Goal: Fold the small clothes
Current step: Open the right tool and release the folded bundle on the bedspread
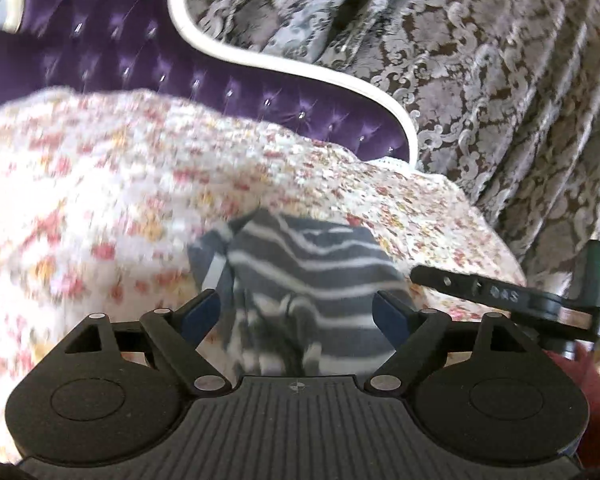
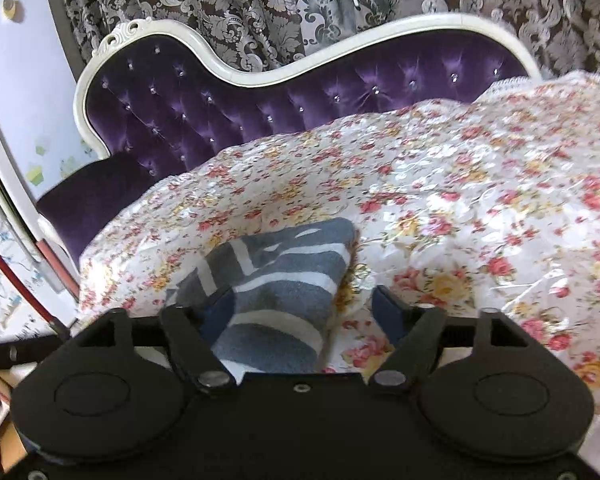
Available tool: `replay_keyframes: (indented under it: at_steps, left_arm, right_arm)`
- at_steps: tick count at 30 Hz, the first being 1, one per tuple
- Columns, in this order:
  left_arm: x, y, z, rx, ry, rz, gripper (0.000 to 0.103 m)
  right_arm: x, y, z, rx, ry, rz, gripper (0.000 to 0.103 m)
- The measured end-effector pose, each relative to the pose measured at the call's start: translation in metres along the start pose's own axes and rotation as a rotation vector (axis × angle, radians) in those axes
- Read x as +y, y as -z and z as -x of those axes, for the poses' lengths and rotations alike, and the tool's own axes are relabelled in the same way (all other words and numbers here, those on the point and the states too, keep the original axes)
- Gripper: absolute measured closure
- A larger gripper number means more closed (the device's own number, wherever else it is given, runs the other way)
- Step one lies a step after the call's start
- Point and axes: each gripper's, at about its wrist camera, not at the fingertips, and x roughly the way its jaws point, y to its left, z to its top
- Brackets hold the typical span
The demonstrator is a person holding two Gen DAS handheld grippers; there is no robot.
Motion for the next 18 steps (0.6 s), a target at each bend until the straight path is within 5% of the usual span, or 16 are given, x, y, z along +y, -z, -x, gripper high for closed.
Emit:
replay_keyframes:
  at_steps: [8, 12, 18]
  left_arm:
    - [-0.014, 0.003, -0.053, 0.009, -0.121, -0.134, 0.018]
    - [0.003, 0.016, -0.066, 0.063, -0.199, -0.124, 0.018]
    - [0.019, 0.028, -0.061, 0.070, -0.190, -0.075, 0.016]
  right_arm:
    - [0.009, 0.004, 0.000, -0.001, 0.043, 0.034, 0.004]
    - [0.011, 0.005, -0.004, 0.004, 0.063, 0.040, 0.002]
    - [0.010, -0.002, -0.022, 0.011, 0.132, 0.056, 0.001]
